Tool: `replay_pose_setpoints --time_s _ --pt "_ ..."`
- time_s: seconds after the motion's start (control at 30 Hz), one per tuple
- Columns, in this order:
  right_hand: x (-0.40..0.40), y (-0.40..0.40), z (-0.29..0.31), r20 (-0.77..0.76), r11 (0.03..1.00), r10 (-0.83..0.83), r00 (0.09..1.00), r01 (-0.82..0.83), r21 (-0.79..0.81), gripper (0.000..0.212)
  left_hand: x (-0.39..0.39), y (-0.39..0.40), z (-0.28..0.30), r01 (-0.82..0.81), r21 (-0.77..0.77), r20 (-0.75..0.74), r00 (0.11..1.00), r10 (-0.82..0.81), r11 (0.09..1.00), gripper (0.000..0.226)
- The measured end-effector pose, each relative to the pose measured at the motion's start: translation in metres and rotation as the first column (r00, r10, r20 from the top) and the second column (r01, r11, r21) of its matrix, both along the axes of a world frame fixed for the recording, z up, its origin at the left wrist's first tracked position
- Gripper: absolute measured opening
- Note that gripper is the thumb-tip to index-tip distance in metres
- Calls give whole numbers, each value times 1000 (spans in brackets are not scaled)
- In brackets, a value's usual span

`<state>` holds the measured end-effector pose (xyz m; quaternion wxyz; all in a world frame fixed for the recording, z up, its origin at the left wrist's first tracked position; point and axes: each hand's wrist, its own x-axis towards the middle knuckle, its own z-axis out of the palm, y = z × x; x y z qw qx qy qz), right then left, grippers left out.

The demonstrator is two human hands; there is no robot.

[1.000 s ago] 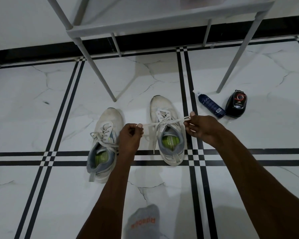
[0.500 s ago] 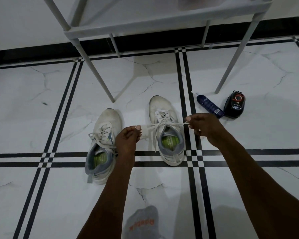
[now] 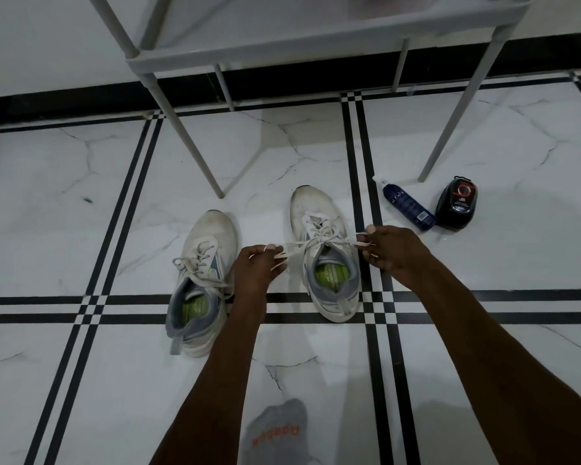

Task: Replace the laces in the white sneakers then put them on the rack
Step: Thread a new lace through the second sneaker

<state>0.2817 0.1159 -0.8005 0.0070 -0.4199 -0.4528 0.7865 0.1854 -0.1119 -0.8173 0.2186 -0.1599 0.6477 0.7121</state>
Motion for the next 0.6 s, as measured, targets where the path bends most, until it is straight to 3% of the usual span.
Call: replay_pose_setpoints --time_s 0.1,0.2,0.3,0.4,0.5,0.6 --pt "1 5 7 24 979 150 988 -152 139 23 -3 1 4 15 7 0 1000 -15 1000 15" --pt "-5 3 18 63 877 313 948 -313 363 41 -3 1 6 130 -42 -67 989 -133 991 22" --pt "-15 -10 28 116 786 405 907 -410 463 52 -1 4 6 229 -128 -147 958 -247 965 22" --pt "-25 -23 21 138 757 339 931 -357 547 49 3 8 4 279 -192 -220 922 -318 941 26" --pt "-26 -27 8 103 750 279 955 -283 598 26 6 11 3 325 -214 -259 891 -374 921 27" --pt "-24 -23 0 40 899 72 997 -82 430 13 5 8 -5 330 -235 -282 877 -389 914 23"
